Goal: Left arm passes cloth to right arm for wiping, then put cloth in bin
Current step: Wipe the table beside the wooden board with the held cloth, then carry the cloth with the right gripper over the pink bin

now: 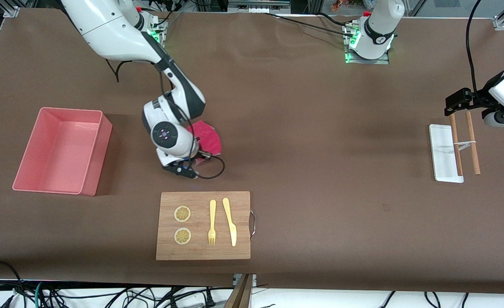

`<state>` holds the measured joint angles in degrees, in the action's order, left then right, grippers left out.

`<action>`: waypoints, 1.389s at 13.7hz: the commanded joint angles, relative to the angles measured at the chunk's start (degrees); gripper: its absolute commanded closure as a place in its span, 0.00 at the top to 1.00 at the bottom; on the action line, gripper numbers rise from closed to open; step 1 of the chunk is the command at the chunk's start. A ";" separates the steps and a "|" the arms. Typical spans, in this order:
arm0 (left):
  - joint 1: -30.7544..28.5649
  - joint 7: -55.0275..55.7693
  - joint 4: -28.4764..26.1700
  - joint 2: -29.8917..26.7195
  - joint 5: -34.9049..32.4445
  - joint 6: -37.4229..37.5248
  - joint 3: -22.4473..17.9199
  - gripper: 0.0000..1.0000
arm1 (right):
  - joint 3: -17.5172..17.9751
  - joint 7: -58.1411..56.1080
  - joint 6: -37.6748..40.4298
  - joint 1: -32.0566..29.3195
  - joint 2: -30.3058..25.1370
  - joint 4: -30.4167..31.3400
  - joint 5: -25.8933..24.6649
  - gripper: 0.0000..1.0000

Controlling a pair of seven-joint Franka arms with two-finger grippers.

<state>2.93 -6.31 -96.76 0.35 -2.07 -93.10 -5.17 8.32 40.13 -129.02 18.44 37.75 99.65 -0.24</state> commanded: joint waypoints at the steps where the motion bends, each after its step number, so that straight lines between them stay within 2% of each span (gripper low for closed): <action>1: -0.47 -1.60 1.49 0.26 0.13 1.08 0.34 1.00 | -3.29 -7.67 3.51 -0.25 -1.98 0.72 -0.82 0.00; 8: -0.38 -1.60 1.49 0.26 0.05 1.17 0.60 1.00 | -14.36 -31.31 3.60 -0.69 -3.56 3.54 -0.82 0.00; 10: -0.21 -1.51 1.57 0.18 -0.04 1.17 0.87 1.00 | -16.04 -34.85 5.70 -1.30 -5.31 3.54 -0.73 0.00; 14: 0.23 -0.90 1.84 0.00 -0.13 2.22 2.45 1.00 | -16.14 -35.38 18.07 -2.27 -14.70 1.17 -0.46 0.00; 16: 0.23 -0.90 2.80 0.09 -0.13 2.40 2.62 1.00 | -16.92 -39.40 25.98 -3.41 -16.92 -2.68 -0.29 0.00; 19: 0.23 -0.90 2.98 0.09 -0.13 2.40 2.71 1.00 | -21.92 -48.45 35.83 -3.85 -18.06 -8.58 0.15 0.00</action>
<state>3.23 -6.41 -95.29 0.30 -2.07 -92.04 -2.64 -11.58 -2.53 -98.14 15.59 19.47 94.46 -0.30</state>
